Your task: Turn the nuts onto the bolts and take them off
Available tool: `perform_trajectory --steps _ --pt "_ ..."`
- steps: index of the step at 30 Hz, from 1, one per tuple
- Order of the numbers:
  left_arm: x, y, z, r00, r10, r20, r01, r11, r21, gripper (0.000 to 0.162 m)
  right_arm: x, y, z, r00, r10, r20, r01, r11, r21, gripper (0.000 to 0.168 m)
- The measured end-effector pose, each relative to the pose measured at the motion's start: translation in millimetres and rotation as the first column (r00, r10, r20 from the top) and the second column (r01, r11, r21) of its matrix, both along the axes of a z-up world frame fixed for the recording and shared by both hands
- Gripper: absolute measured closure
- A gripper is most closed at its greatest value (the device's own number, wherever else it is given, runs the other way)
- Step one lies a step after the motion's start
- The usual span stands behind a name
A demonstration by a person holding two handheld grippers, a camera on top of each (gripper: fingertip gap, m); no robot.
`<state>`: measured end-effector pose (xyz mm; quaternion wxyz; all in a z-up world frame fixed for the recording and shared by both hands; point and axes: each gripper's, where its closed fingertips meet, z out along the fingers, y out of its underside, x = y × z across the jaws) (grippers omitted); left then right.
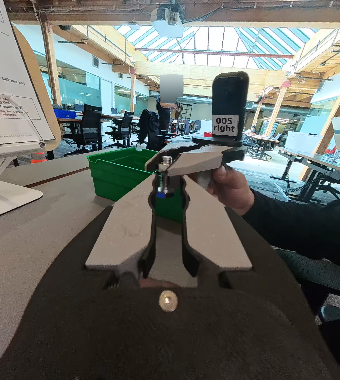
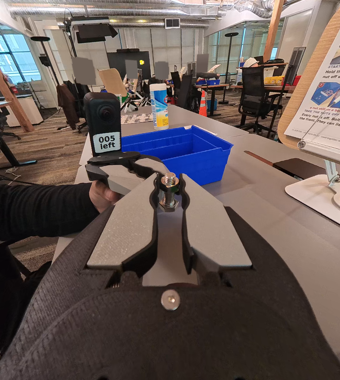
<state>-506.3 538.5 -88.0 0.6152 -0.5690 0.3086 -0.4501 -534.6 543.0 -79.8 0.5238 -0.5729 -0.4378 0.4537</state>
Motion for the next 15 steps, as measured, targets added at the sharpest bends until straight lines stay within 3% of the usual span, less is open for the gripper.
perform_trajectory --steps 15 --pt "-3.8 10.5 -7.3 0.997 0.062 -0.043 -0.062 0.998 -0.021 0.138 2.6 3.5 2.2 1.0 -0.03 -0.006 0.03 0.999 0.02 0.153"
